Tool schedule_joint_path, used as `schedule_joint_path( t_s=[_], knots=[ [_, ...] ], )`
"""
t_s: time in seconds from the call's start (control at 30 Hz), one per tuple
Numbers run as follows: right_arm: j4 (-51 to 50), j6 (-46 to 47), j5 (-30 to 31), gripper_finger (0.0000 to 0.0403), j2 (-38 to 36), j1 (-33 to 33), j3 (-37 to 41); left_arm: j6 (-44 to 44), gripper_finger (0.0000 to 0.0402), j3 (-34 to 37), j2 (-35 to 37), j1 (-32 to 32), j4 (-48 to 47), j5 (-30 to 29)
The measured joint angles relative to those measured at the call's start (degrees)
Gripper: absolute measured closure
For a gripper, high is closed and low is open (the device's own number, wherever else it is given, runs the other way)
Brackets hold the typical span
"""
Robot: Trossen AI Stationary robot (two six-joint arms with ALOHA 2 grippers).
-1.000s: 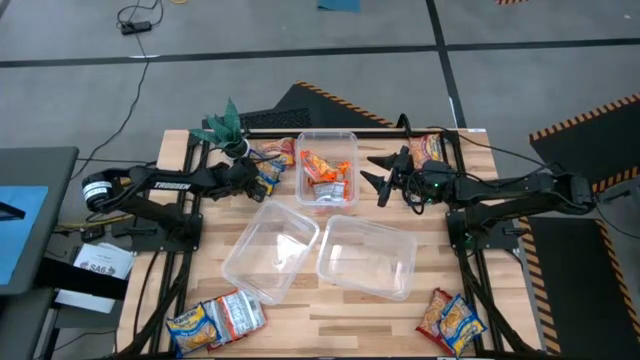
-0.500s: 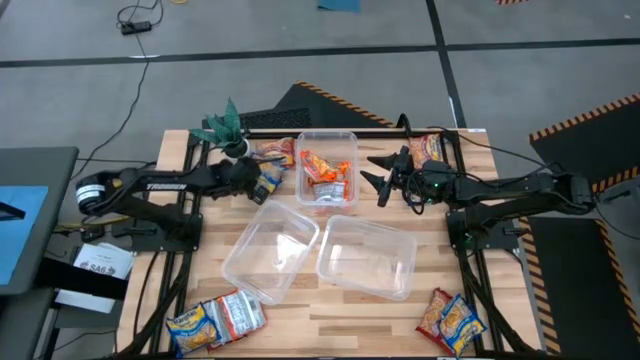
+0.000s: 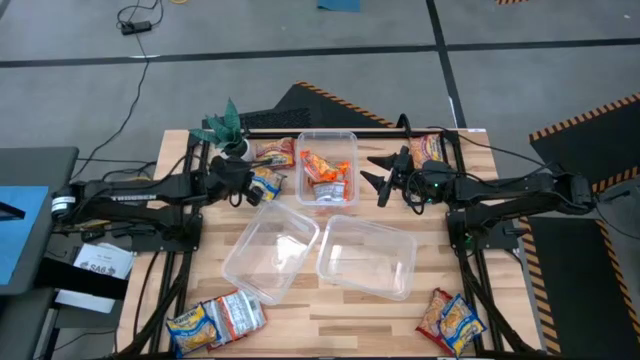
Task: Sort Maruchan noodles
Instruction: Put the blue noodle pack into the bottom left transparent bin
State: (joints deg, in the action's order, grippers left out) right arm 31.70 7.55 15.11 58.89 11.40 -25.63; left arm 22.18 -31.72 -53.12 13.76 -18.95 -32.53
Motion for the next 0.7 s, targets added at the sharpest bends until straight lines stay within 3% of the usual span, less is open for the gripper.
schedule_joint_path(
  t_s=[0.3, 0.7],
  knots=[
    [0.02, 0.02, 0.00, 0.0138, 0.00, 0.00, 0.00, 2.26, 0.0385, 3.95, -5.01, 4.55, 4.18, 3.24],
    [0.02, 0.02, 0.00, 0.0138, 0.00, 0.00, 0.00, -0.89, 0.0250, 3.97, -17.50, 8.68, 13.52, 5.84]
  ],
)
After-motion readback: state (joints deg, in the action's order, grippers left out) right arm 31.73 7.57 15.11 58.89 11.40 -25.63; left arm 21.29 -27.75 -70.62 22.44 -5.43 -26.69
